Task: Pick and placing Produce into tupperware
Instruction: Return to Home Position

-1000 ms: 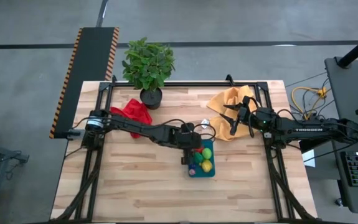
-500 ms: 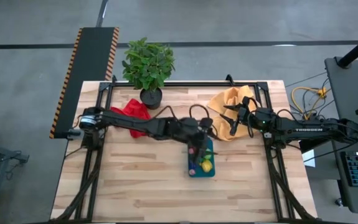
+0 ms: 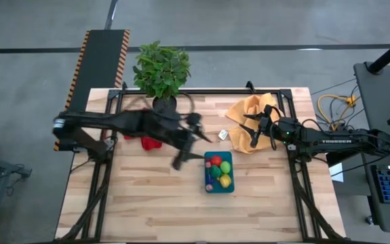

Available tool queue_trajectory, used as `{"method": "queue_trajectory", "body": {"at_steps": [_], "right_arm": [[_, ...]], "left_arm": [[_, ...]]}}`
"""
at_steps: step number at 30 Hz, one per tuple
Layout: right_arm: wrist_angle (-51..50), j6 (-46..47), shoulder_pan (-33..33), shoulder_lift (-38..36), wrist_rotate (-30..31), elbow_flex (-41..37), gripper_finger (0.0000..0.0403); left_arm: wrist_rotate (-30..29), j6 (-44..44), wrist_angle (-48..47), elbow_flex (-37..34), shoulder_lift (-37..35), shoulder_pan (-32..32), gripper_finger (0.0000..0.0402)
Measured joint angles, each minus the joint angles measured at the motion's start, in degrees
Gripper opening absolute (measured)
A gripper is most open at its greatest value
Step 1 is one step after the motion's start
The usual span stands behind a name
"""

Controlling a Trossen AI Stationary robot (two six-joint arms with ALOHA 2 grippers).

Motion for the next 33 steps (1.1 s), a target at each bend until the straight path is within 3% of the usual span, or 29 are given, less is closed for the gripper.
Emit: {"method": "queue_trajectory", "body": {"at_steps": [3,8,16,21,29,33], "right_arm": [[0.07,0.00,0.00,0.01,0.00,0.00,0.0206],[0.02,0.00,0.00,0.02,0.00,0.00,0.0206],[-0.50,2.87,0.00,0.02,0.00,0.00,0.0206],[-0.50,3.02,0.00,0.02,0.00,0.00,0.0206],[-0.50,3.04,0.00,0.02,0.00,0.00,0.0206],[-0.50,3.06,0.00,0.02,0.00,0.00,0.0206]], "left_arm": [[0.02,-1.29,-8.38,-0.57,-6.64,-0.24,0.0241],[-1.36,-3.16,-11.98,-5.85,-18.59,-0.36,0.0241],[-15.20,-6.47,-9.84,-21.22,-39.71,-0.58,0.0241],[-19.68,-9.33,-7.12,-31.07,-50.68,-0.60,0.0241],[-21.82,-13.59,-7.58,-41.97,-66.45,-0.58,0.0241],[-26.66,-15.55,-5.35,-47.44,-75.10,-0.55,0.0241]]}}
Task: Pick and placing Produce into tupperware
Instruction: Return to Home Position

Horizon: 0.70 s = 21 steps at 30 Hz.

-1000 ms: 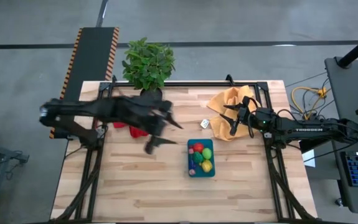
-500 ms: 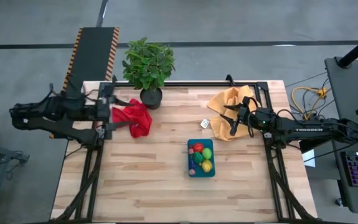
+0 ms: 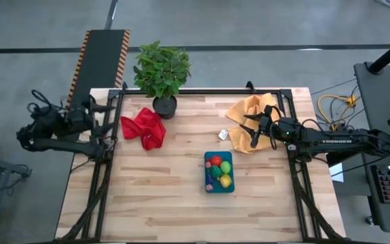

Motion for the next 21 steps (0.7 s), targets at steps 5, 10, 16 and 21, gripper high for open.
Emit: {"method": "queue_trajectory", "body": {"at_steps": [5,10,16,21], "right_arm": [[0.01,0.00,0.00,0.00,0.00,0.00,0.0206],[0.02,0.00,0.00,0.00,0.00,0.00,0.0206],[-0.06,0.00,0.00,0.15,0.00,0.00,0.0206],[0.00,0.00,0.00,0.32,0.00,0.00,0.0206]], "left_arm": [[0.36,-0.41,3.00,-6.11,-7.08,-0.03,0.0241],[1.21,0.26,6.32,-12.20,-12.36,-0.02,0.0241],[2.69,-1.05,19.34,-18.53,-9.39,-0.03,0.0241],[3.91,0.17,21.72,-22.90,-4.10,-0.03,0.0241]]}}
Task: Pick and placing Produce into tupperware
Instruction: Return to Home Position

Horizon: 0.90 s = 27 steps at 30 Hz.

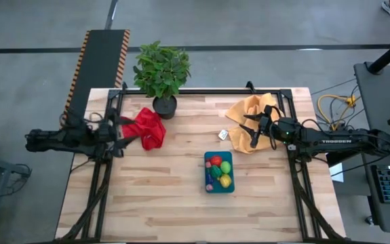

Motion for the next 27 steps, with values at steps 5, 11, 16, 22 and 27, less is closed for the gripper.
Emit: {"method": "queue_trajectory", "body": {"at_steps": [5,11,16,22,27], "right_arm": [[0.06,0.00,0.00,0.03,0.00,0.00,0.0206],[0.00,0.00,0.00,0.09,0.00,0.00,0.0206],[-0.02,0.00,0.00,0.10,0.00,0.00,0.0206],[-0.02,1.49,-0.02,0.10,0.00,0.00,0.0206],[-0.50,1.52,0.00,0.08,0.00,0.00,0.0206]], "left_arm": [[-0.14,-1.45,2.31,-4.36,2.50,0.00,0.0241],[-0.30,-2.92,3.24,-8.40,-2.14,0.00,0.0241],[-0.23,-3.10,3.25,-11.96,-8.98,0.00,0.0241],[-0.83,-5.65,3.66,-14.48,-7.46,0.00,0.0241],[-1.45,-10.46,3.13,-16.74,-8.39,0.02,0.0241]]}}
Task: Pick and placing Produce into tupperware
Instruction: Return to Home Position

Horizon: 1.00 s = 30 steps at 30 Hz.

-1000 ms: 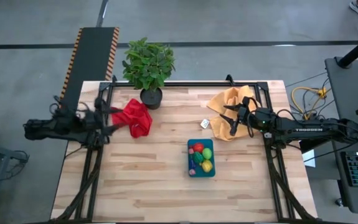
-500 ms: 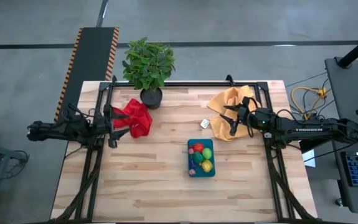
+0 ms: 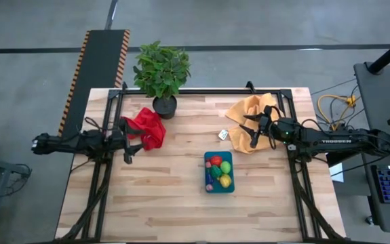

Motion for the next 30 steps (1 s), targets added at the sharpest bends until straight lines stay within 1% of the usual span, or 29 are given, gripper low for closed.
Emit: {"method": "queue_trajectory", "body": {"at_steps": [4,7,9,14,15,16,19,21,23,25,27,30], "right_arm": [[0.04,-0.01,0.00,0.40,-0.02,0.00,0.0206],[0.12,-0.01,0.00,0.42,-0.02,0.00,0.0206],[0.05,-0.01,0.00,0.42,-0.02,0.00,0.0206],[0.08,-0.30,0.00,0.42,-0.02,0.00,0.0206],[0.17,-0.30,0.00,0.39,-0.02,0.00,0.0206],[0.50,-0.30,0.00,0.39,-0.02,0.00,0.0206],[2.42,-0.13,0.00,0.37,-0.34,0.00,0.0206],[4.13,-0.08,0.00,0.35,-2.71,0.00,0.0204],[6.16,0.08,0.00,0.35,-6.84,-0.03,0.0196],[8.25,0.57,0.02,0.24,-10.59,-0.28,0.0183],[7.85,1.06,0.01,-0.22,-12.14,-0.34,0.0163],[7.03,2.98,0.00,-1.21,-15.22,-0.39,0.0119]], "left_arm": [[0.22,0.03,0.08,-1.48,0.07,0.00,0.0236],[0.58,1.36,0.44,-1.69,0.00,-0.02,0.0204],[1.98,1.83,0.27,-1.62,0.00,0.00,0.0164],[8.03,2.02,-0.57,-1.53,0.01,0.00,0.0033],[9.17,1.96,-0.69,-1.53,0.04,0.00,0.0017],[9.75,1.97,-0.70,-1.54,0.04,-0.02,0.0011],[10.06,2.02,-0.67,-1.58,-0.02,-0.02,0.0010],[10.04,2.08,-0.72,-1.52,0.02,-0.02,0.0005],[9.83,2.11,-0.80,-1.51,0.00,-0.02,0.0002],[9.30,2.05,-0.94,-1.51,0.00,-0.02,0.0002],[9.21,1.94,-1.19,-1.49,0.00,-0.02,0.0001],[8.86,1.67,-1.24,-1.49,0.00,-0.02,0.0000]]}}
